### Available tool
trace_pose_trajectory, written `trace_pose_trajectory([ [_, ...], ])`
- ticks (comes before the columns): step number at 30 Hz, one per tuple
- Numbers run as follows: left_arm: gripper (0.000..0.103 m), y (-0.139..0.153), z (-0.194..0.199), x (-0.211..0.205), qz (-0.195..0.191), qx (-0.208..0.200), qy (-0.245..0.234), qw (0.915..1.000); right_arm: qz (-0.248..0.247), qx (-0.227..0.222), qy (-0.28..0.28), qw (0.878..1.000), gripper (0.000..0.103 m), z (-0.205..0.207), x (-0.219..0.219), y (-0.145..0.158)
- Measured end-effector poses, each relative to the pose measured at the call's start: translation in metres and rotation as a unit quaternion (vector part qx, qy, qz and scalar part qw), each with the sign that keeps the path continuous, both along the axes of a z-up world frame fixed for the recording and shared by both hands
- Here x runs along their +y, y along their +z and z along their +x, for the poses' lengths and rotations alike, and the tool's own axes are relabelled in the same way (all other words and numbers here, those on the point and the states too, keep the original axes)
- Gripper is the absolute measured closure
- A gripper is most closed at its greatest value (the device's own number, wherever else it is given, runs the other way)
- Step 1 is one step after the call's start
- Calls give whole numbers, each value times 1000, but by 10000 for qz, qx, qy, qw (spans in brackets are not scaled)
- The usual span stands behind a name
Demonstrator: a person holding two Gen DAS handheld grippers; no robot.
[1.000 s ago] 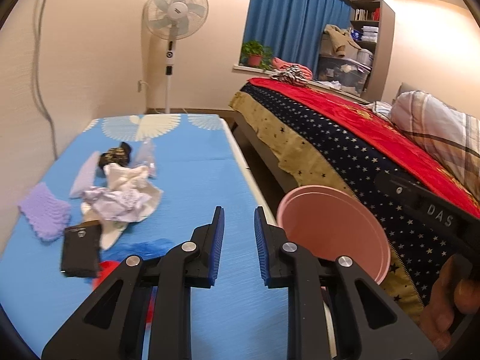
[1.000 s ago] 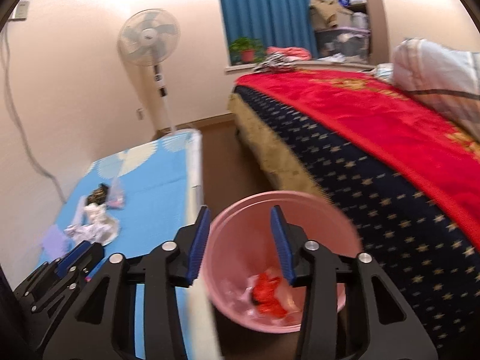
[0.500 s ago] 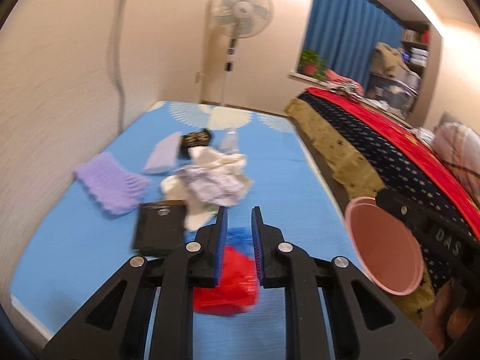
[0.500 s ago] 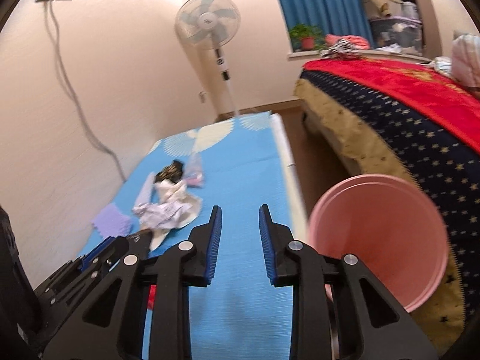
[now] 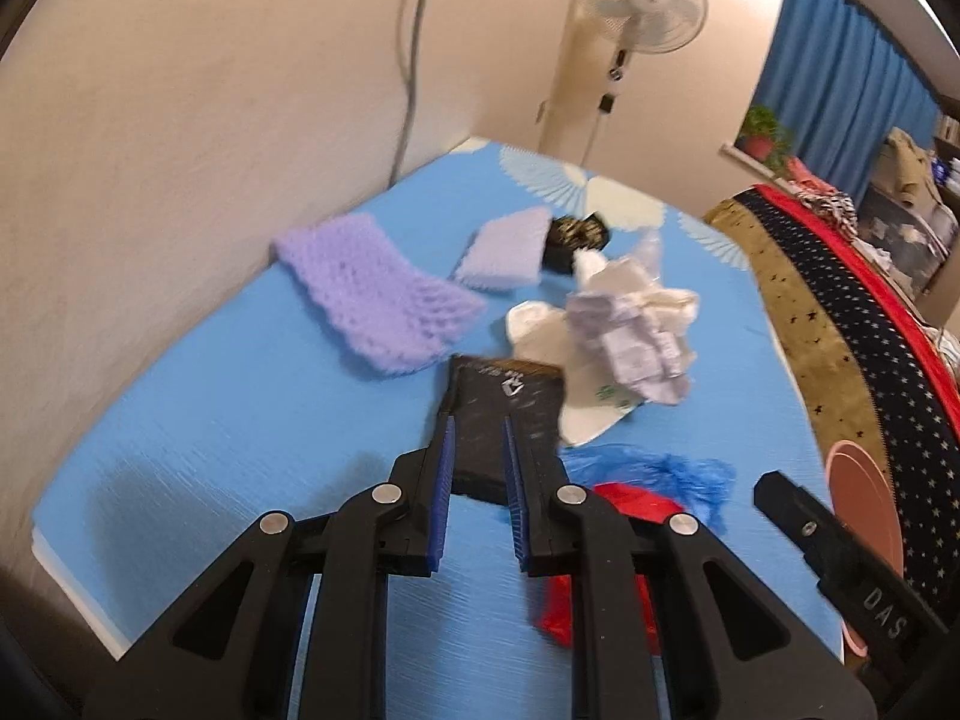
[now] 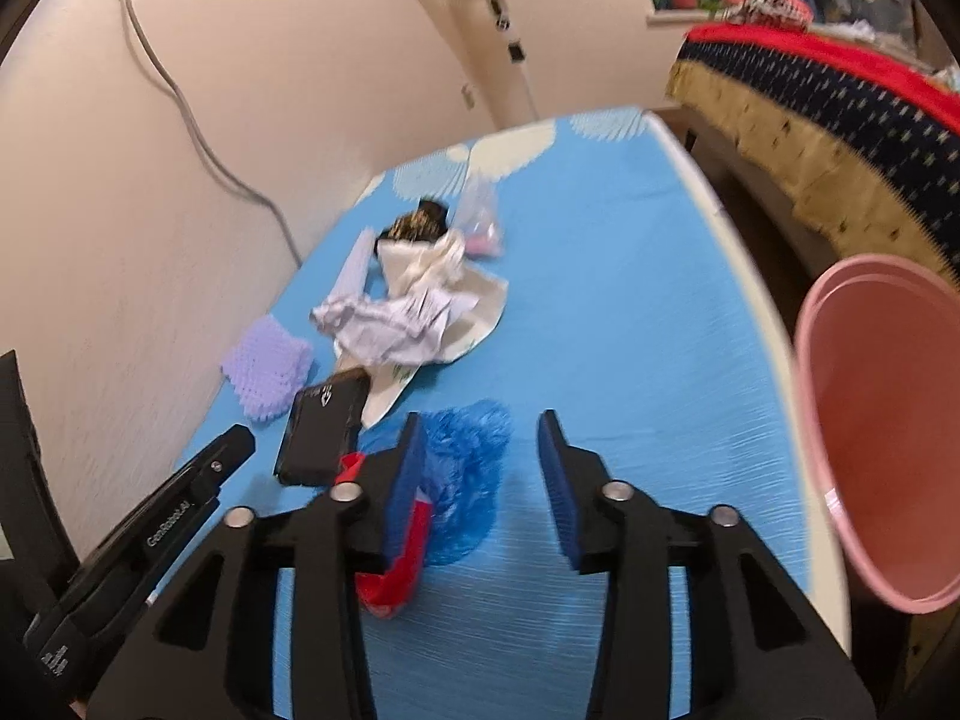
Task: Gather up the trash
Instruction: 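Grasp the blue plastic bag with the right tool while the left tool grasps the black pouch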
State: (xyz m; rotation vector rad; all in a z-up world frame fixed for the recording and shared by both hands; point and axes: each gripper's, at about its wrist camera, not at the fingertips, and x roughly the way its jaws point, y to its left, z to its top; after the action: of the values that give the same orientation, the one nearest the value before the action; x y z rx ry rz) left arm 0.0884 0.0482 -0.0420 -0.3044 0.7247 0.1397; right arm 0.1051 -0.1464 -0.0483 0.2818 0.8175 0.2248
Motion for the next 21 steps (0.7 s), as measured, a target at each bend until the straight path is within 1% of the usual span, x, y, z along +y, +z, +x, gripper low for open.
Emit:
trace_pose_trajectory([
  [1,78,-2,3,0,-35,63,-2,10000,31,86,34,10000,59,3,2,-5],
  [2,63,-4,4,0,-50,111,-9,9999,66,192,90,9998,59,8,4,-11],
  [3,52,-6,7,-1,-53,154,-20,9999,68,281,139,9995,59,11,7,-15],
  [6,44,-12,13,-5,-26,290,-118,9995,33,433,254,9987,59,19,13,-24],
  [7,42,-14,16,-6,-4,343,-138,9993,44,466,299,9985,61,21,14,-25],
  [8,40,-16,18,-6,14,405,-152,9991,47,490,345,9982,67,22,16,-27],
  [9,40,-20,20,-7,3,493,-163,9987,28,515,414,9978,77,24,18,-28],
  [10,40,-22,22,-8,4,554,-167,9983,3,527,467,9975,81,25,19,-29],
  [12,39,-29,26,-8,2,699,-162,9974,-81,480,545,9973,93,25,21,-28],
  [15,39,-29,27,-7,8,698,-166,9974,-183,359,457,9981,97,26,17,-22],
  [18,37,-31,30,-10,43,726,-220,9971,-234,197,199,9993,97,26,7,-14],
  [21,33,-32,32,-15,181,781,-290,9964,-353,-13,-65,9994,97,22,-4,-4],
])
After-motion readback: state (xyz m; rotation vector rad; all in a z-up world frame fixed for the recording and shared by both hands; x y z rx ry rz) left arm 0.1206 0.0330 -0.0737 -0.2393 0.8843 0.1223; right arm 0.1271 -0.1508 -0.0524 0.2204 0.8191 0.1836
